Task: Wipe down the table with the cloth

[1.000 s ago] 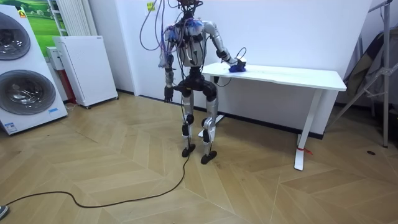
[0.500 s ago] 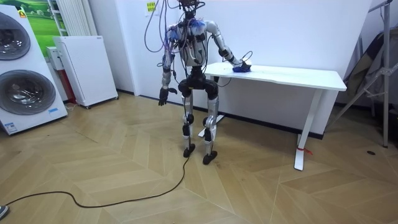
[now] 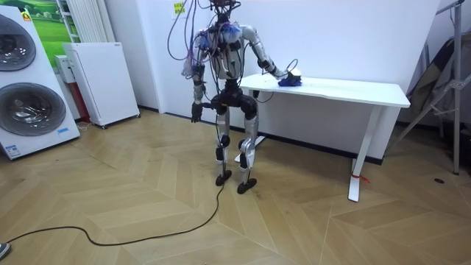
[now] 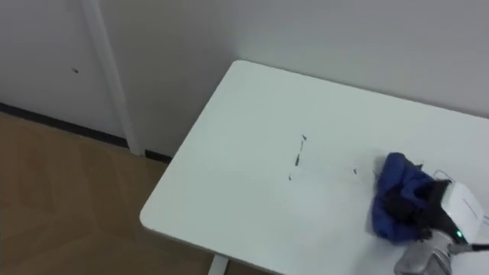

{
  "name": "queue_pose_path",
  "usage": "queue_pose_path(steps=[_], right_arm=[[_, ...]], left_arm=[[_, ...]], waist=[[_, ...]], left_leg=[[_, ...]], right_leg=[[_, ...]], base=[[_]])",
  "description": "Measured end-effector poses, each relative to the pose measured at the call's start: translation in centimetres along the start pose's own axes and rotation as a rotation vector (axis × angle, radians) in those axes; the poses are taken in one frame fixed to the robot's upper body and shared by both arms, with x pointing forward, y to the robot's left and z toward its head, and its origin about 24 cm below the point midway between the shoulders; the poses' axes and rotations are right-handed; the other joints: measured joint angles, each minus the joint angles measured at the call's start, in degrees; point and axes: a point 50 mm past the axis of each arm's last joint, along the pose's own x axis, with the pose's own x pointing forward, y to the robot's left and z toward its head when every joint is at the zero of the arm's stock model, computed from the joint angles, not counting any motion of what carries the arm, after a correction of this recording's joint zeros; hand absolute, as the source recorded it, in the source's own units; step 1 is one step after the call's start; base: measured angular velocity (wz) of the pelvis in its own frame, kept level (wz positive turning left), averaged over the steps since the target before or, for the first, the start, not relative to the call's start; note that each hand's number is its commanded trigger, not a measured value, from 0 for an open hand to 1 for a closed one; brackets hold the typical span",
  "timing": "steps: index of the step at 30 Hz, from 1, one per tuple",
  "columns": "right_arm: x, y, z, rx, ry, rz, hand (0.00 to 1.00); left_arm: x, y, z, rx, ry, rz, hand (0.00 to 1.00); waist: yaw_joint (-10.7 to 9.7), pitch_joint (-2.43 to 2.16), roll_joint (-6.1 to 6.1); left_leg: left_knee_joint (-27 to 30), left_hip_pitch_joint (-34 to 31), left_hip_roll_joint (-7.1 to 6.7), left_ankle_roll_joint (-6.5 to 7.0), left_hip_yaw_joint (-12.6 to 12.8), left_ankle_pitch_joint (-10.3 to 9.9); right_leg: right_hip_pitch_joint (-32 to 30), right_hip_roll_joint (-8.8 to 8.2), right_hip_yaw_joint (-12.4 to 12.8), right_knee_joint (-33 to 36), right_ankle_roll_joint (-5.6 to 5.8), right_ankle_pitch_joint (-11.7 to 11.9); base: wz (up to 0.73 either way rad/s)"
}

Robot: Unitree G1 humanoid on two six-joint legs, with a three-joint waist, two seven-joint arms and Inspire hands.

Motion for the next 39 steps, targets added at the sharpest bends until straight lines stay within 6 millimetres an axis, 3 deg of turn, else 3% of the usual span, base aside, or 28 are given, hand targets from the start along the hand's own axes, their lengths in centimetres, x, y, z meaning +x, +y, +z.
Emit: queue_pose_path(steps=[2,4,5,7,9,10,12,16,20,23,25,28,30,31,33,34,35,37,38,39], right_arm=[[0.7,-0.1,4.1,-0.047,-0.149,0.025,1.0],[1.0,-0.2,6.6,-0.05,-0.232,0.052,1.0],[1.3,-0.5,7.1,-0.042,-0.246,0.059,1.0],[1.5,-0.9,6.9,-0.05,-0.248,0.061,1.0],[1.5,-0.8,6.1,-0.036,-0.237,0.074,1.0],[1.0,-0.5,4.9,-0.017,-0.218,0.091,1.0],[0.4,-0.2,2.2,0.057,-0.145,0.095,1.0],[-0.7,-0.3,-2.7,0.153,0.026,0.08,1.0],[-2.1,-1.4,-7.4,0.192,0.197,0.024,1.0],[-2.4,-1.3,-7.9,0.179,0.208,0.019,1.0],[-2.2,-1.2,-7.4,0.162,0.198,0.015,1.0],[-1.0,-1.1,-5.0,0.127,0.144,0.008,1.0],[0.0,-0.6,-1.5,0.049,0.045,0.03,1.0],[0.2,-0.4,-0.3,0.029,0.003,0.044,1.0],[0.0,0.9,4.3,-0.034,-0.181,0.102,1.0],[0.0,1.0,5.5,-0.046,-0.224,0.114,1.0],[0.2,1.2,7.6,-0.068,-0.302,0.132,1.0],[0.5,0.9,9.4,-0.061,-0.359,0.148,1.0],[0.6,0.7,9.6,-0.049,-0.362,0.15,1.0],[0.7,0.7,9.4,-0.039,-0.355,0.153,1.0]], left_arm=[[0.2,0.3,1.2,0.009,-0.034,-0.009,0.0],[0.3,0.7,2.1,0.013,-0.062,-0.016,0.0],[0.3,0.8,2.4,0.011,-0.071,-0.017,0.0],[0.2,0.7,1.9,0.012,-0.061,-0.019,0.0],[0.0,0.4,0.8,0.016,-0.038,-0.026,0.0],[-0.2,0.3,0.1,0.021,-0.019,-0.031,0.0],[-0.2,0.4,-0.5,0.015,-0.004,-0.03,0.0],[-0.2,1.0,-1.1,-0.018,0.01,-0.004,0.0],[-0.1,1.7,-1.6,-0.058,0.024,0.025,0.0],[-0.2,1.6,-1.8,-0.048,0.028,0.023,0.0],[-0.2,1.3,-1.5,-0.032,0.018,0.013,0.0],[-0.1,0.7,-0.8,-0.007,-0.001,-0.008,0.0],[0.0,0.2,-0.9,-0.007,0.018,-0.026,0.0],[0.0,0.2,-0.9,-0.007,0.022,-0.03,0.0],[0.3,0.6,-0.1,-0.007,0.007,-0.025,0.0],[0.3,0.7,0.4,-0.002,-0.005,-0.024,0.0],[0.4,0.7,1.2,0.012,-0.03,-0.025,0.0],[0.4,0.6,2.1,0.036,-0.063,-0.028,0.0],[0.3,0.4,2.0,0.041,-0.067,-0.031,0.0],[0.2,0.3,1.6,0.04,-0.061,-0.034,0.0]], waist=[[0.2,0.18,0.65],[0.2,0.59,0.35],[0.6,0.85,0.06],[0.9,0.93,-0.35],[0.2,0.77,-1.09],[-1.2,0.66,-1.76],[-2.8,0.33,-2.73],[-3.8,-0.25,-3.9],[-5.6,-0.55,-3.67],[-5.3,-0.84,-2.85],[-4.2,-0.83,-2.11],[-1.6,-0.6,-1.1],[1.4,-0.25,-0.5],[1.6,-0.21,-0.33],[2.2,-0.15,-0.25],[2.5,0.0,-0.17],[2.6,0.45,-0.12],[3.4,0.73,-0.48],[3.6,1.14,-0.53],[3.7,1.08,-0.71]], left_leg=[[0.2,-2.6,0.13,-0.69,-1.2,0.6],[-0.2,-4.1,0.03,-1.12,-2.0,1.6],[-0.8,-4.2,-0.02,-1.32,-2.1,2.2],[-1.1,-4.6,-0.09,-1.52,-2.4,2.8],[-0.9,-4.7,-0.03,-1.74,-2.4,2.9],[-0.8,-4.7,-0.09,-1.84,-2.3,3.0],[-0.8,-4.3,-0.21,-1.85,-2.2,3.0],[-0.8,-3.1,-0.27,-1.48,-2.1,2.8],[-0.1,-2.4,-0.69,-0.82,-2.2,2.3],[-0.2,-1.0,-0.89,-0.28,-1.7,1.9],[-0.4,-0.6,-0.84,-0.08,-0.9,1.7],[-1.0,0.1,-0.87,0.04,-0.3,1.6],[-1.0,0.1,-0.59,-0.28,-0.6,1.3],[-0.9,-0.1,-0.41,-0.4,-0.9,1.2],[0.2,-1.9,0.1,-1.0,-1.2,1.0],[0.2,-2.2,0.16,-1.19,-1.4,1.1],[0.1,-3.1,0.17,-1.48,-2.1,1.5],[-0.3,-3.8,0.12,-1.62,-2.2,2.2],[-0.8,-3.8,-0.01,-1.64,-2.8,2.7],[-1.3,-3.8,-0.08,-1.65,-3.0,3.0]], right_leg=[[-2.8,0.52,0.0,0.3,-0.98,0.5],[-4.3,0.67,0.0,0.5,-1.48,0.5],[-4.8,0.69,0.1,0.8,-1.83,0.3],[-5.0,0.65,0.1,0.9,-2.28,-0.3],[-4.8,0.69,-0.5,0.7,-2.48,-0.6],[-4.1,0.6,-1.6,0.0,-2.37,-0.7],[-2.8,0.37,-1.5,-0.7,-1.94,-1.1],[-0.2,0.0,-1.5,-0.9,-1.61,-1.3],[1.5,-0.49,-1.4,-0.3,-1.49,-1.2],[2.3,-0.87,-1.3,0.1,-1.11,-1.3],[2.5,-0.93,-1.2,0.2,-0.77,-1.1],[2.0,-0.83,0.4,0.1,-0.62,-1.1],[0.6,-0.23,0.1,0.1,-0.8,-0.9],[0.2,0.01,0.0,0.2,-1.06,-0.7],[-1.5,0.73,-0.4,0.7,-1.5,-0.4],[-2.0,0.81,-0.5,1.1,-1.51,-0.4],[-2.8,0.86,-1.0,1.3,-1.66,-0.5],[-3.9,0.76,-1.3,1.2,-2.04,-0.6],[-3.8,0.68,-1.5,0.9,-2.22,-0.7],[-3.8,0.55,-1.5,0.9,-2.26,-0.9]], base=[[-0.14],[0.21],[0.26],[0.28],[0.38],[0.65],[0.76],[0.49],[0.32],[-0.21],[-0.36],[-0.69],[-0.99],[-0.73],[-0.14],[0.17],[0.21],[0.28],[0.31],[0.31]])
